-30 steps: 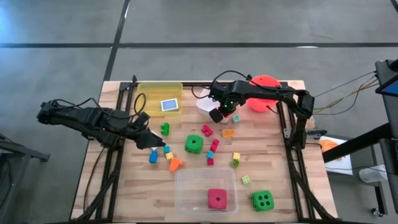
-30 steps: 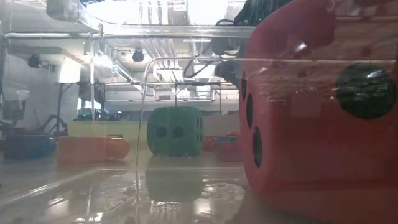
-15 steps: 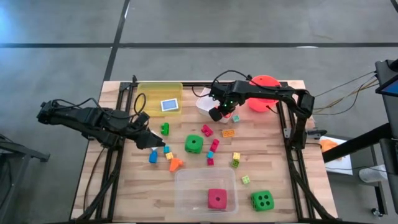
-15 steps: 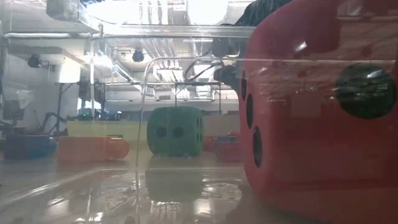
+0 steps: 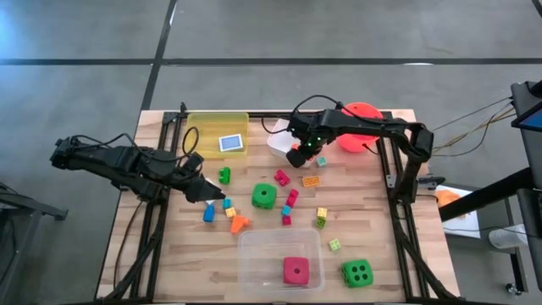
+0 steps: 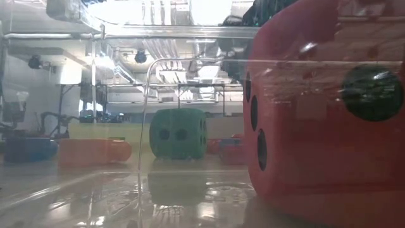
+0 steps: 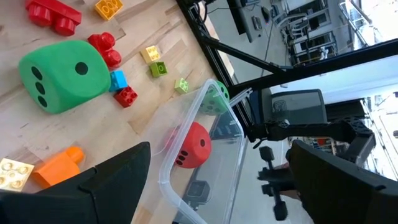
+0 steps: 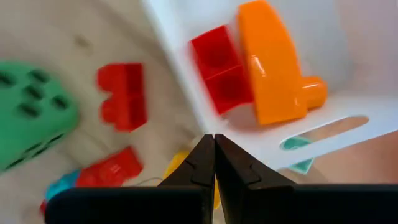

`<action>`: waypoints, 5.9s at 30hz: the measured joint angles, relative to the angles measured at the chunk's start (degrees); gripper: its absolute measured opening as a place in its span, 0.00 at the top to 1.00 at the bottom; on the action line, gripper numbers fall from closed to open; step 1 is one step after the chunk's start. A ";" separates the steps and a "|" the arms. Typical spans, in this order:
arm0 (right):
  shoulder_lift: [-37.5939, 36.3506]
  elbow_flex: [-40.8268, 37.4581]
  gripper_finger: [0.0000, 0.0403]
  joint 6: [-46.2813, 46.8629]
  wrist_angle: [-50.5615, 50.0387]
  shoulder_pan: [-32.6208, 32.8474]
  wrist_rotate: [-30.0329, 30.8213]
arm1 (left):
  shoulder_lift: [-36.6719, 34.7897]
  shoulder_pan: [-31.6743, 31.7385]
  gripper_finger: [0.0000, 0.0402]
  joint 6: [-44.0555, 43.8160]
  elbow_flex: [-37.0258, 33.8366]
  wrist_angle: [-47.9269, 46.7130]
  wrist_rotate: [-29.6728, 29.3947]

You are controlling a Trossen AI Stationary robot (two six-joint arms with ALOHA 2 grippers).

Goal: Pick & Place Toys
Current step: Put the yellow game piece into the white bin

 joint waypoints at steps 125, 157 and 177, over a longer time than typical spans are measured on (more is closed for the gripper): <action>-19.00 -26.32 0.68 44.51 11.31 30.13 14.92 | 0.28 1.09 0.08 -10.69 -0.76 -0.83 -2.89; 1.70 2.00 0.68 3.74 0.25 -1.38 5.55 | 0.31 1.09 0.08 -9.34 -0.76 -0.83 -4.52; 4.37 -4.91 0.68 3.78 1.80 -1.56 4.01 | 0.31 1.09 0.08 -9.20 -0.76 -0.98 -4.52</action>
